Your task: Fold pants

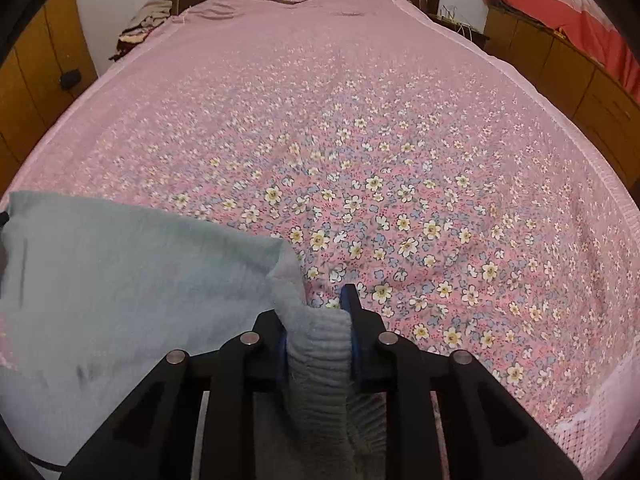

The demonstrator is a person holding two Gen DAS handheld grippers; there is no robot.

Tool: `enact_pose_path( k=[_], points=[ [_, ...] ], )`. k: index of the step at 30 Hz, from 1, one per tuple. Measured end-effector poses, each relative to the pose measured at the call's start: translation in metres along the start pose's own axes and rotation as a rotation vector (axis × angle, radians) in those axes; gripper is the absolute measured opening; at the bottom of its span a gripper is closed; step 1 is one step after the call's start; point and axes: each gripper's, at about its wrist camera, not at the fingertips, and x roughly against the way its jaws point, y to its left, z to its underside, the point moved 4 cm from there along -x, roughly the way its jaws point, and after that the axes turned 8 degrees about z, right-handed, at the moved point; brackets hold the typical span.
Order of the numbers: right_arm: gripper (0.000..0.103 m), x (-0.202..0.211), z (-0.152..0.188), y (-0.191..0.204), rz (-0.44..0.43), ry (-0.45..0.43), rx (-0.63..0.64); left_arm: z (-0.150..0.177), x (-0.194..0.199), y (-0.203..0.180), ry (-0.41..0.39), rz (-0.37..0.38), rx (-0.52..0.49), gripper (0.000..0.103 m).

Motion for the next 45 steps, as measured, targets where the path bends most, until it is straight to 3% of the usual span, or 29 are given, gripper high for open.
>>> enact_pose_path(
  k=[9, 28, 36, 45],
  points=[
    [0.023, 0.037, 0.003, 0.002, -0.052, -0.056, 0.0, 0.008, 0.042, -0.017, -0.057, 0.036, -0.029, 0.005],
    [0.023, 0.105, 0.04, -0.008, -0.131, -0.134, -0.02, 0.07, 0.133, -0.015, -0.181, 0.056, 0.012, 0.005],
    [0.023, 0.125, 0.059, -0.009, -0.131, -0.138, 0.007, 0.105, 0.153, -0.022, -0.18, 0.027, -0.017, 0.005],
    [0.023, 0.14, 0.083, -0.011, -0.116, -0.127, 0.036, 0.14, 0.175, -0.01, -0.168, 0.031, 0.052, 0.005]
  ],
)
